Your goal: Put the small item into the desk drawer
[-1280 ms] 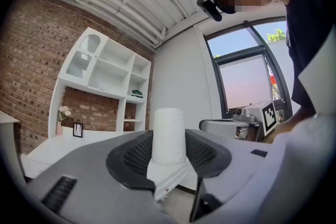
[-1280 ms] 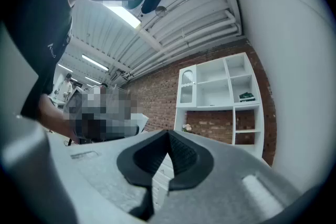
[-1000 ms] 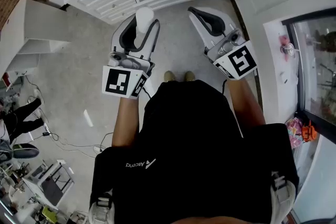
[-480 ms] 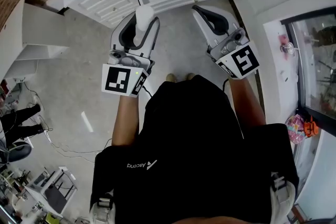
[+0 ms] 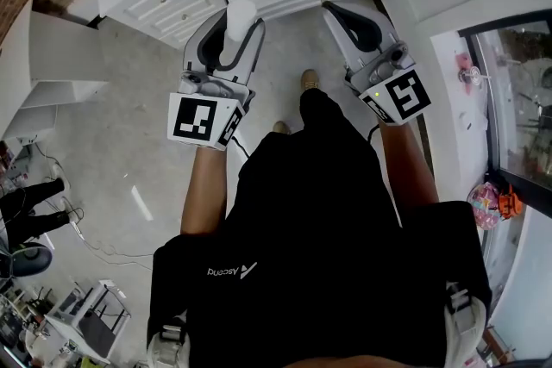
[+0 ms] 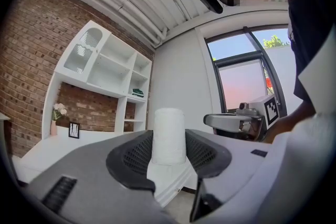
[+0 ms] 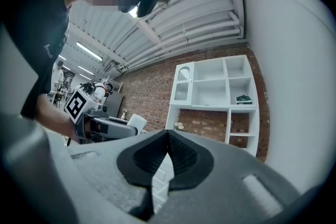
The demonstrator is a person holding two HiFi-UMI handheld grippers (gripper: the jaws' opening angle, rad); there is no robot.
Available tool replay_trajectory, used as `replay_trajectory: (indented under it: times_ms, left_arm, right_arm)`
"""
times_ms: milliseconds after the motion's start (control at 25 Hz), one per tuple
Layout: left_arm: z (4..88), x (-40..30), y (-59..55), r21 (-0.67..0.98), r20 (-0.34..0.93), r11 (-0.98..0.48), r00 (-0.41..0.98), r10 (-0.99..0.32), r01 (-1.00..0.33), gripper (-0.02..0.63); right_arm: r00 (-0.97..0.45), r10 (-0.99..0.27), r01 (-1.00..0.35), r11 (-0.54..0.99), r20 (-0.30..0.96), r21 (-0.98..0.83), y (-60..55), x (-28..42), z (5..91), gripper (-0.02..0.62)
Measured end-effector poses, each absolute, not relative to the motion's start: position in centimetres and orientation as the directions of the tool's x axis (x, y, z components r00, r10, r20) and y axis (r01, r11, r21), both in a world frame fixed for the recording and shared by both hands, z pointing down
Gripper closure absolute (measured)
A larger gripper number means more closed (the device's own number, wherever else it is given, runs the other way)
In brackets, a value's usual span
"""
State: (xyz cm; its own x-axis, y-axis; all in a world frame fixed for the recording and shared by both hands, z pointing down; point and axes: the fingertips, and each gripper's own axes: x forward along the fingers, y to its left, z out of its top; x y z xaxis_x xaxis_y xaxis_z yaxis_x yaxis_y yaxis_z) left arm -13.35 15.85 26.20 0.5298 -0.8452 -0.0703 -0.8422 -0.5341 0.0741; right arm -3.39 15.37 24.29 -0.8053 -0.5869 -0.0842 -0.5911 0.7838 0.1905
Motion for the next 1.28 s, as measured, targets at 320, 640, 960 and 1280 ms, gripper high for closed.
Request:
replay_trajectory:
  times_ms: [320,640,960,1280]
  left_arm:
    - [28.2,-14.2,11.4,0.062,-0.027,-0.521,0.521,-0.853,-0.851,0.426]
    - [30.4,-13.5,5.1,0.06,0.032,-0.498,0.5,-0.865,-0.865,0.426]
    - [34.0,-12.2,-3.4,0.066,0.142,-0.476,0.481,-0.865,-0.877,0.426]
    - [38.2,-10.2,-11.4,0.072,0.269,-0.439,0.441,-0.856,-0.896,0.427]
  right_arm:
    - [-0.814,-0.574,-0.58,0.795,-0.087,0.181,10.6,-4.0,25.3,0.595]
    - [-0.829,-0.555,-0.558,0.808,-0.075,0.188,3.7,-3.1,26.8,0.595]
    - [-0.857,-0.514,-0.513,0.844,-0.036,0.154,-5.0,-2.6,29.2,0.595]
    - [-0.894,-0.448,-0.442,0.889,0.022,0.121,-12.7,-2.3,31.9,0.595]
